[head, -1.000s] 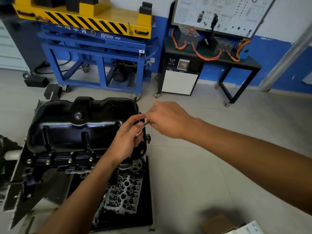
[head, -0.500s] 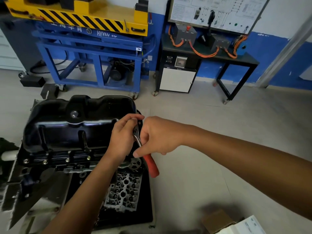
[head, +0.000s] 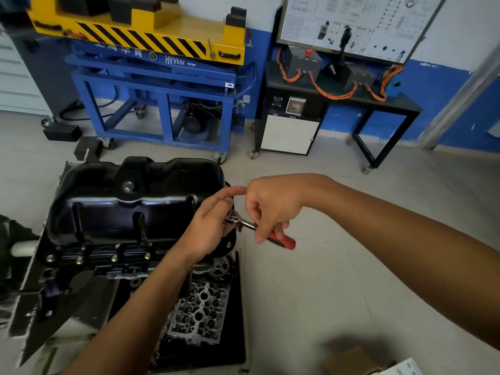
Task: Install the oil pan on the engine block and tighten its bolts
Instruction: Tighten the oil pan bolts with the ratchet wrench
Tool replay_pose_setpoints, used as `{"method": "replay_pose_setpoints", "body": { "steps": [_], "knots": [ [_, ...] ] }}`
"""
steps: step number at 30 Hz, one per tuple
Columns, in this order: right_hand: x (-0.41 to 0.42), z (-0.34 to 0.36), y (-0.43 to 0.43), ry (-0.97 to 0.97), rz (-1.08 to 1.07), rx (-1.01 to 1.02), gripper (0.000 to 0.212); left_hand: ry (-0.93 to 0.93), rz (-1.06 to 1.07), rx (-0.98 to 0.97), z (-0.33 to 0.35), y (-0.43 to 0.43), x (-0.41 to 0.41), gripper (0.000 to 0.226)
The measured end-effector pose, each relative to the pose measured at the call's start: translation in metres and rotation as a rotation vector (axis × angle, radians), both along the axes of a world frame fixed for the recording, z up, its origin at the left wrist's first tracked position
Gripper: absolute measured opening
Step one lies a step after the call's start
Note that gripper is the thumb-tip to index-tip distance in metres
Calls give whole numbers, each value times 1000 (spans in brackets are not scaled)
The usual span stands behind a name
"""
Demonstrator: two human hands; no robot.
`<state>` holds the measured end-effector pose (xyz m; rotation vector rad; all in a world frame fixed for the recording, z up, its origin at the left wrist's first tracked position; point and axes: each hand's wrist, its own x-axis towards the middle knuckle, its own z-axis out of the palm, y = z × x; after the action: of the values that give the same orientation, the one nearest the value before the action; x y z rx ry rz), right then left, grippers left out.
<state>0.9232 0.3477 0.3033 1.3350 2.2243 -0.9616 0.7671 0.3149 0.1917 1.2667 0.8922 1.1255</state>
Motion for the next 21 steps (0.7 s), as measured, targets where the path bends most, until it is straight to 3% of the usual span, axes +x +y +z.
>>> {"method": "replay_pose_setpoints", "body": {
  "steps": [3, 7, 10, 14, 18, 21],
  "knots": [
    [0, 1, 5, -61, 30, 200, 32, 9, -42, -41, 1, 1, 2, 40],
    [-7, -8, 1, -99, 161, 730, 35, -14, -127, -47, -2, 4, 2, 49],
    [-6, -23, -9, -38, 228, 925, 21, -75, -126, -53, -5, 4, -2, 55],
    [0, -32, -20, 15, 269, 931, 4, -112, -52, -6, -10, 2, -9, 48],
    [-3, -23, -31, 85, 174, 859, 28, -94, 101, 30, -8, -2, -8, 29],
    [-13, -19, -43, 146, 156, 632, 44, -84, 122, 42, -4, -6, -4, 29]
  ]
}}
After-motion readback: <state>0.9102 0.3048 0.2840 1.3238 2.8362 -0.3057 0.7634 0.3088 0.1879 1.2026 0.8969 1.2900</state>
